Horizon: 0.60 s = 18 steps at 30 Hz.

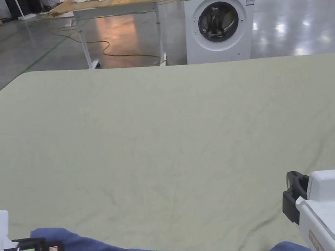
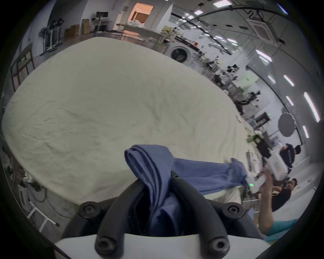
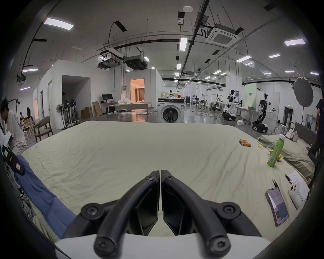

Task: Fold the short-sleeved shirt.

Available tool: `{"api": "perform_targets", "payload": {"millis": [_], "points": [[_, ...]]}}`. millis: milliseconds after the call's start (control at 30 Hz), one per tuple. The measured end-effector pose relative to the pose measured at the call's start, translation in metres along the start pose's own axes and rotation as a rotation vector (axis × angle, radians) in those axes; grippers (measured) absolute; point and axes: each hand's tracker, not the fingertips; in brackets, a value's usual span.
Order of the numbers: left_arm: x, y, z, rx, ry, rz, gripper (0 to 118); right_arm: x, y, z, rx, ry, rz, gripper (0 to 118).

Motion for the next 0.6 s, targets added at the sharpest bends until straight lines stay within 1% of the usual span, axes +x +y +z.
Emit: {"api": "perform_targets", "payload": {"millis": [67, 133, 200, 267, 333, 533, 600], "points": [[0.018, -0.001, -0.005, -0.011, -0.107, 0.029, 10, -0.001, 0.000, 0.000, 0.000, 0.004, 0.006, 1], [0.037, -0.002, -0.012, -0.021, -0.183, 0.032, 10, -0.002, 0.000, 0.001, -0.001, 0.008, 0.006, 1], [0.059, -0.004, -0.026, -0.054, -0.231, 0.031, 10, -0.001, -0.001, 0.002, -0.002, 0.007, 0.006, 1], [0.080, -0.007, -0.048, -0.078, -0.245, 0.024, 10, 0.000, -0.002, 0.003, -0.005, 0.004, 0.006, 1], [0.097, -0.012, -0.075, -0.113, -0.230, 0.009, 11, 0.003, -0.003, 0.004, -0.009, -0.001, 0.002, 1], [0.123, -0.032, -0.165, -0.260, -0.097, -0.041, 11, 0.013, -0.008, 0.008, -0.023, -0.025, -0.006, 1], [0.131, -0.040, -0.185, -0.277, -0.050, -0.064, 11, 0.016, -0.009, 0.009, -0.027, -0.033, -0.006, 1]]}}
